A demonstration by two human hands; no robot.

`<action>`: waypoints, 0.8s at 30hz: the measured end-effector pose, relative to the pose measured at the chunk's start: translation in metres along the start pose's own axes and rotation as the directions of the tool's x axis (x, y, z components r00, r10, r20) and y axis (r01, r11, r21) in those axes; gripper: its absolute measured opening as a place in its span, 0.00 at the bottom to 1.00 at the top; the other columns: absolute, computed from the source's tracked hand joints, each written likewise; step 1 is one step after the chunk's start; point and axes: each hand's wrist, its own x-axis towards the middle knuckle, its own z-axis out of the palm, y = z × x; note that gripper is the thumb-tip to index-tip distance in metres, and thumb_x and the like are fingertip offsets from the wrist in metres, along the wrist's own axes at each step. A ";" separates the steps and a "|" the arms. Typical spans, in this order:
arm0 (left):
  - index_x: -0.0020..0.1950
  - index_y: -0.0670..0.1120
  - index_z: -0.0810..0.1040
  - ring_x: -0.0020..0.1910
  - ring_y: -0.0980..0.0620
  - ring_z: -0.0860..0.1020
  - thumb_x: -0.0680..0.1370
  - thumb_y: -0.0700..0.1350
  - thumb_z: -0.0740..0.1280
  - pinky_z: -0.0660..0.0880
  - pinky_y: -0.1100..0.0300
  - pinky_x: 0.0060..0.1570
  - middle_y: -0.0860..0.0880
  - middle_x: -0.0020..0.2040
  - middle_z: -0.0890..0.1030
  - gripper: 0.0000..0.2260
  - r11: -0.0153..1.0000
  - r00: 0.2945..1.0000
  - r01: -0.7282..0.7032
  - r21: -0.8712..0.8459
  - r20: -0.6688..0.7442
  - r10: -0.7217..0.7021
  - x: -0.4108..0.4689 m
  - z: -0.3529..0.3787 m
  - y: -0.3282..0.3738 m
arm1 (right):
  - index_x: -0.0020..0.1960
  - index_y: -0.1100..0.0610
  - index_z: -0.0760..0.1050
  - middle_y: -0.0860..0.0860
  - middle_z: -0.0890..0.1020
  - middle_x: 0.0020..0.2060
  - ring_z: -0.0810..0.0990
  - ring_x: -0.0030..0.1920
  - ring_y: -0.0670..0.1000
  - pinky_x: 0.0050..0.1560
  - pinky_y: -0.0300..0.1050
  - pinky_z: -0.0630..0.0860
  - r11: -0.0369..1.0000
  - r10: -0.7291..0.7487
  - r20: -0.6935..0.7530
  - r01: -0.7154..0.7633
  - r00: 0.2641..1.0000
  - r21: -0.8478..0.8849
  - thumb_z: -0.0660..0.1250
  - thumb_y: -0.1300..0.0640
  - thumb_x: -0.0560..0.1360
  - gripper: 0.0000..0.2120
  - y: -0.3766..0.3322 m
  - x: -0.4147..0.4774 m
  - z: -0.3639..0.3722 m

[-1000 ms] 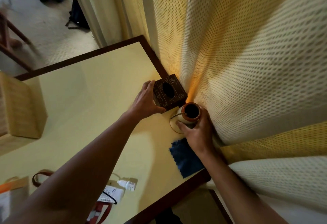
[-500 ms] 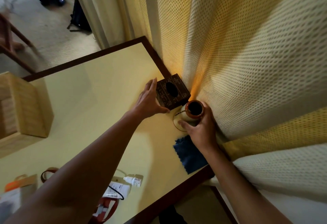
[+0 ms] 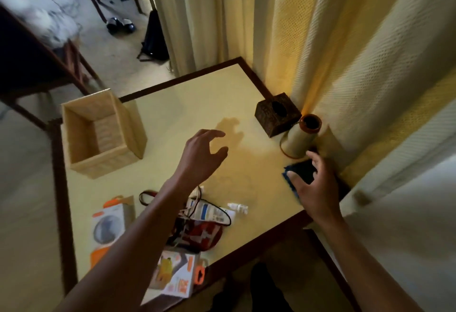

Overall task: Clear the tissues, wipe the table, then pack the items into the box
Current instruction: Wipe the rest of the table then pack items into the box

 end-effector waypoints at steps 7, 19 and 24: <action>0.64 0.55 0.82 0.58 0.56 0.79 0.79 0.48 0.72 0.70 0.63 0.53 0.54 0.59 0.82 0.13 0.998 0.997 0.058 -0.036 -0.050 -0.059 -0.105 -0.057 -0.030 | 0.73 0.49 0.70 0.48 0.73 0.70 0.70 0.69 0.46 0.68 0.49 0.71 0.997 -0.061 0.062 0.058 0.996 0.055 0.73 0.51 0.77 0.27 -0.029 -0.092 0.017; 0.58 0.55 0.84 0.54 0.62 0.80 0.79 0.45 0.72 0.75 0.66 0.50 0.60 0.54 0.83 0.09 0.970 0.958 0.165 -0.180 -0.203 -0.201 -0.260 -0.109 -0.088 | 0.67 0.48 0.74 0.42 0.73 0.63 0.70 0.62 0.41 0.60 0.40 0.70 0.973 -0.215 0.298 0.232 0.930 -0.023 0.75 0.52 0.75 0.22 -0.064 -0.213 0.062; 0.57 0.54 0.84 0.52 0.61 0.82 0.79 0.44 0.72 0.80 0.57 0.51 0.60 0.54 0.84 0.09 0.949 0.937 0.240 -0.203 -0.207 -0.281 -0.321 -0.115 -0.120 | 0.70 0.47 0.71 0.46 0.68 0.73 0.67 0.72 0.47 0.65 0.39 0.68 0.934 -0.191 0.535 0.320 0.823 -0.158 0.77 0.53 0.74 0.27 -0.054 -0.245 0.103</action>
